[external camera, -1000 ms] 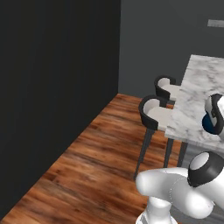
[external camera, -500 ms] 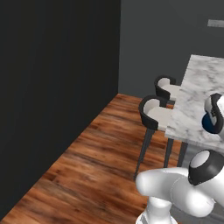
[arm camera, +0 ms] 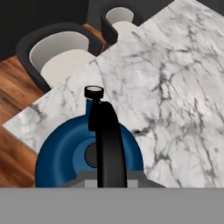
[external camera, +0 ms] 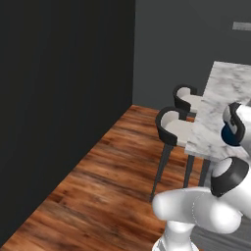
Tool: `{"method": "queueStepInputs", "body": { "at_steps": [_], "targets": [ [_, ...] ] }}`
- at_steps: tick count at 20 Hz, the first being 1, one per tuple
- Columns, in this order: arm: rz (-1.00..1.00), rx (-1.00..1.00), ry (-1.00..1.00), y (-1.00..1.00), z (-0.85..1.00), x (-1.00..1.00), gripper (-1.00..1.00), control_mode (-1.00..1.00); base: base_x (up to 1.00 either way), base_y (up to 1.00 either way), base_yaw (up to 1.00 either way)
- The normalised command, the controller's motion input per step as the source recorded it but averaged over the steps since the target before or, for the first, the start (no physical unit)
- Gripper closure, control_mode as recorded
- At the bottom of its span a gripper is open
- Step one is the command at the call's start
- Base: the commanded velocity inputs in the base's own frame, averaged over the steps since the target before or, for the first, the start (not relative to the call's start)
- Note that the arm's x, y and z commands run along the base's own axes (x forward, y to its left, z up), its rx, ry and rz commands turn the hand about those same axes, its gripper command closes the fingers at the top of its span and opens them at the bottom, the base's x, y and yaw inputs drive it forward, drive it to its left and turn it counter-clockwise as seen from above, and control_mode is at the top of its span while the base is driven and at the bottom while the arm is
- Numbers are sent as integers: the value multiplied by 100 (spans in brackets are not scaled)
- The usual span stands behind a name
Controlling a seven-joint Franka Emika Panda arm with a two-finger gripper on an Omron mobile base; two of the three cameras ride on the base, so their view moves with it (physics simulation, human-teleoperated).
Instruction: The kettle is done boiling. Turn off the stove, then wait for 300 timesteps before moving the kettle to the dining table.
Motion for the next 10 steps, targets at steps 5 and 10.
{"method": "queueStepInputs", "body": {
  "at_steps": [5,10],
  "targets": [
    [0,0,0,1,-5,25,100,-100,0,0,0],
    [0,0,0,0,-15,26,100,-100,0,0,0]
  ]
}}
